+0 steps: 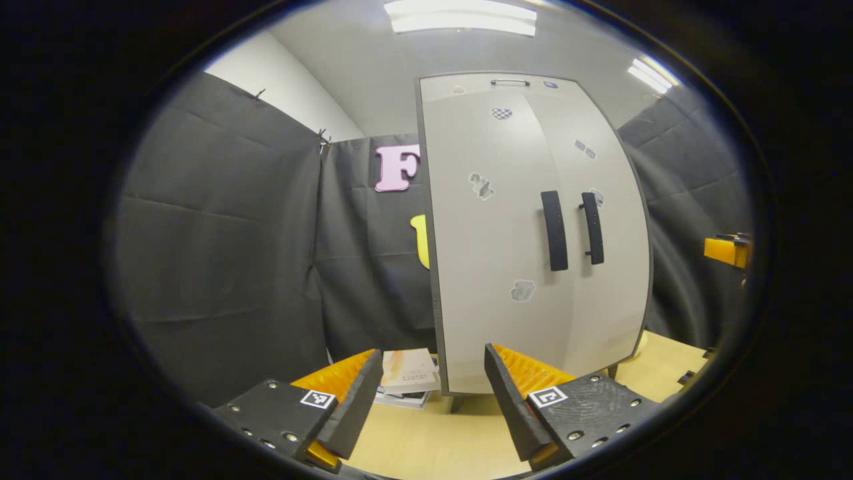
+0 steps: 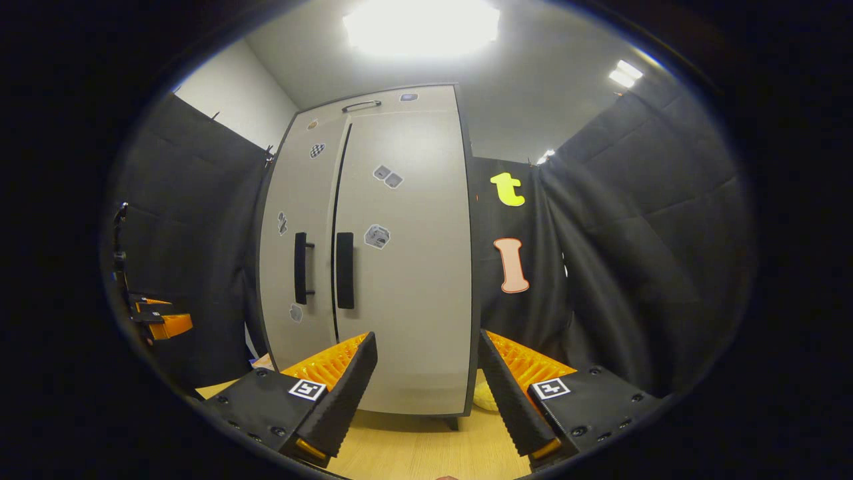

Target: Grab one shoe with the right hand and put it into the shoe cabinet, grab the other shoe with the left hand and put it into the shoe cabinet; then close the right door with the right hand and the left door with the left hand.

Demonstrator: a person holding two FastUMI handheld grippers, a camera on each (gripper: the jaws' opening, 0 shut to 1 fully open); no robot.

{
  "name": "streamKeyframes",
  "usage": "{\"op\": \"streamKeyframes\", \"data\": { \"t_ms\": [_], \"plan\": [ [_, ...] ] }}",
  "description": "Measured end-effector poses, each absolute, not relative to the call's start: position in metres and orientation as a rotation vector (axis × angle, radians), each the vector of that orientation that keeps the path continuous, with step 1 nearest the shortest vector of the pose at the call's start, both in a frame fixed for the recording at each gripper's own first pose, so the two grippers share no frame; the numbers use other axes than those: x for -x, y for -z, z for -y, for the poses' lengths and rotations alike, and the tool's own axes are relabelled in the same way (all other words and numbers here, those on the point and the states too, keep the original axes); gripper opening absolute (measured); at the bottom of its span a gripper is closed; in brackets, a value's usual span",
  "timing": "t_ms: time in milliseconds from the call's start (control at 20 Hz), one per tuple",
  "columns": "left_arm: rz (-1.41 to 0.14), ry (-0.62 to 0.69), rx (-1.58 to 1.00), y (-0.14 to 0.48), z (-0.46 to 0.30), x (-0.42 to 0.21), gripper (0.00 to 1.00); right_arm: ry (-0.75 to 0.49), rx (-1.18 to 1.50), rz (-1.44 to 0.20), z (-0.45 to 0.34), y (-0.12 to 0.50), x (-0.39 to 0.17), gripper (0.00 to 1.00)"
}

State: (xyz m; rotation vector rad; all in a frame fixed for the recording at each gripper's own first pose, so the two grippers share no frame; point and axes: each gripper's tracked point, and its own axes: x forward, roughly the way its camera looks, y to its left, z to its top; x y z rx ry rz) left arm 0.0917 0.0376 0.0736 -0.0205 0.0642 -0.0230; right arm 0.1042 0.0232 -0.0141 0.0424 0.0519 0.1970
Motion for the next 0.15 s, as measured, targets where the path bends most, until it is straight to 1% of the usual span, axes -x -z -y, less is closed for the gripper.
{"op": "streamKeyframes", "data": {
  "t_ms": [150],
  "plan": [
    [-0.067, 0.021, 0.022, -0.0718, -0.0377, -0.0923, 0.83, -0.198, -0.04, -0.053, -0.0234, 0.0146, -0.1051, 0.96]
  ]
}}
